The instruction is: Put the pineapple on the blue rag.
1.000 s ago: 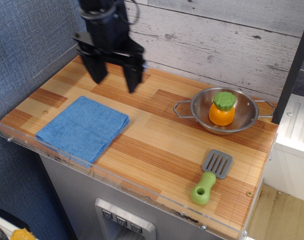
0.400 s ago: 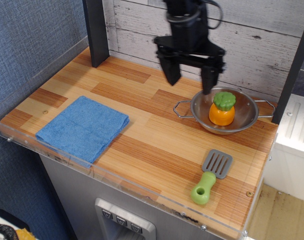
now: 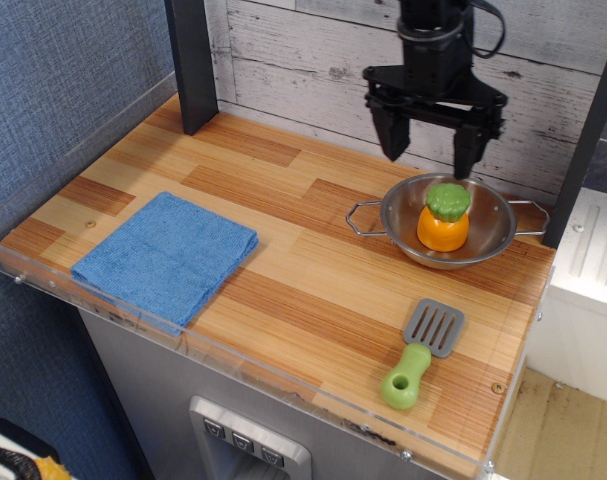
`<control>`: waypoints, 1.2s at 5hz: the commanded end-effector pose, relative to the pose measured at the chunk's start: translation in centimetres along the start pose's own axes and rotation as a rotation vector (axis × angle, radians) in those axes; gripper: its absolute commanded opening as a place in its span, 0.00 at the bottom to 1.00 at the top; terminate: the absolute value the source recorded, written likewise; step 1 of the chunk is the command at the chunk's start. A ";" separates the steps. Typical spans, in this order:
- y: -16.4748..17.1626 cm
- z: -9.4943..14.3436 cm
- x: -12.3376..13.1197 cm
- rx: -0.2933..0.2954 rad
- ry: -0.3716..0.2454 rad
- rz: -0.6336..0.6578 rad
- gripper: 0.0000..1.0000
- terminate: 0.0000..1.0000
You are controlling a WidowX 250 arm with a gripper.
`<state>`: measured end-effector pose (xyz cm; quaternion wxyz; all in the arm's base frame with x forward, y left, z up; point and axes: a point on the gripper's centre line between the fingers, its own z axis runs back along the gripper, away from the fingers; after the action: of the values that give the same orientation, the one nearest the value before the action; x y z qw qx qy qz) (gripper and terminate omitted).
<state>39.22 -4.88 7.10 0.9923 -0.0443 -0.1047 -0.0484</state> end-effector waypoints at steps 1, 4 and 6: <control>-2.0 0.6 0.2 0.015 -0.037 -0.060 1.00 0.00; -2.8 -2.2 -2.1 0.042 0.036 -0.102 1.00 0.00; -3.2 -2.4 -2.5 0.012 0.028 -0.124 0.00 0.00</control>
<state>36.76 -7.62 2.67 0.9918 -0.0298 -0.0696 -0.1033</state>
